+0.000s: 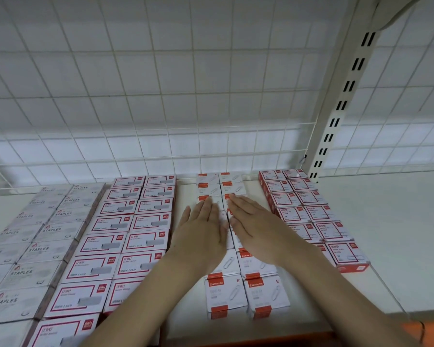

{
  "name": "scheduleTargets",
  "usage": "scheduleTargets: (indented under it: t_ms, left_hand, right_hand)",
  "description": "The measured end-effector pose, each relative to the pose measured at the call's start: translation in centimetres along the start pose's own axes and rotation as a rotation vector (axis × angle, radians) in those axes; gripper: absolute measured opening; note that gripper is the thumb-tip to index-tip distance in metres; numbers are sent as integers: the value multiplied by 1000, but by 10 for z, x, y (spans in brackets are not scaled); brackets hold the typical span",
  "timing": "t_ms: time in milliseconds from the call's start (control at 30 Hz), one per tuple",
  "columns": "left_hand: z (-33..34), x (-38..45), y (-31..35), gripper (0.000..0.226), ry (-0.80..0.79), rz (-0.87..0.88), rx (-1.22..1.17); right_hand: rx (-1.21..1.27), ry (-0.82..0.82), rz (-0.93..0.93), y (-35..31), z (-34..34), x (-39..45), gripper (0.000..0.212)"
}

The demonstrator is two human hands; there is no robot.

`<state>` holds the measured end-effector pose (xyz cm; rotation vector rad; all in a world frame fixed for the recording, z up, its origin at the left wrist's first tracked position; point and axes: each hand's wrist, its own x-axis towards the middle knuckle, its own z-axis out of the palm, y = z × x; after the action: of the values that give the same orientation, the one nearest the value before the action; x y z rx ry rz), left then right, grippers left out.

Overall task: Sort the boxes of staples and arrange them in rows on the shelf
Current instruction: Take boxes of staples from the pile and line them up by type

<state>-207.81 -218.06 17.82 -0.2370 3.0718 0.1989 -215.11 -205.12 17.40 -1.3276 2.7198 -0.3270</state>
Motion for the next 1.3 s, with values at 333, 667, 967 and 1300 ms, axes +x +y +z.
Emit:
scheduleTargets:
  t_ms: [333, 667, 967, 1300]
  left_hand:
    - [2, 4, -4, 55, 3, 18, -16]
    - [4, 0, -2, 55, 6, 20, -11]
    - [1, 1, 2, 55, -14, -13, 13]
    - [-5, -26, 9, 56, 30, -1, 75]
  right_hand:
    - [-10, -28, 22, 7, 7, 5, 52]
    - [17, -14, 23, 7, 8, 3, 51]
    - [27, 2, 6, 6, 2, 5, 50]
    - [65, 7, 50, 0, -2, -25, 51]
